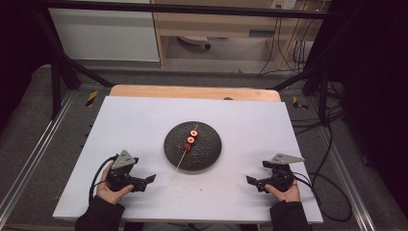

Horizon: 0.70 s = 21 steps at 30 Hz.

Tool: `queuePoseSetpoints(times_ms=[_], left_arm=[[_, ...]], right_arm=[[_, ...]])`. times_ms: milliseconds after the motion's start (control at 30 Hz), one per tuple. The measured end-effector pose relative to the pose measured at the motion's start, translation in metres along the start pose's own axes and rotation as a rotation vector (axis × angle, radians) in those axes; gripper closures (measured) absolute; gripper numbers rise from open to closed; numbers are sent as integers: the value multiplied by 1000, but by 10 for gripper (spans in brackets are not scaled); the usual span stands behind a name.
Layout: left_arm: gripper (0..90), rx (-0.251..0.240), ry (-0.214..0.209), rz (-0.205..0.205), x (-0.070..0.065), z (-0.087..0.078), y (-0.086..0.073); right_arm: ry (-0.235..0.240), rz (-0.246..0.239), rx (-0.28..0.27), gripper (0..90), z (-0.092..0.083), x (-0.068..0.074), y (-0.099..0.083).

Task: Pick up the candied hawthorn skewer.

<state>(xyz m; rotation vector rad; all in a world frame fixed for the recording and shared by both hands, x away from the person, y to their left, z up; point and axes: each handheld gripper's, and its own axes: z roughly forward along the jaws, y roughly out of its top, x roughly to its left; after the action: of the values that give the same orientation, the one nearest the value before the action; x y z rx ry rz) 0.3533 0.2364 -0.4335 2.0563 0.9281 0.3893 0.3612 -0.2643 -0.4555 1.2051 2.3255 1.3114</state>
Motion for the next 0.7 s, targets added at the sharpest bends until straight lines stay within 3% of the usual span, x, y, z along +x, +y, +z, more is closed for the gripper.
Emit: queuePoseSetpoints(times_ms=[367,700], left_arm=[[59,-1,8,8,-11,3,19],[101,42,30,8,-26,24,49]], right_arm=[[-8,-2,0,7,0,0,0],[-7,-1,3,6,0,1,0]])
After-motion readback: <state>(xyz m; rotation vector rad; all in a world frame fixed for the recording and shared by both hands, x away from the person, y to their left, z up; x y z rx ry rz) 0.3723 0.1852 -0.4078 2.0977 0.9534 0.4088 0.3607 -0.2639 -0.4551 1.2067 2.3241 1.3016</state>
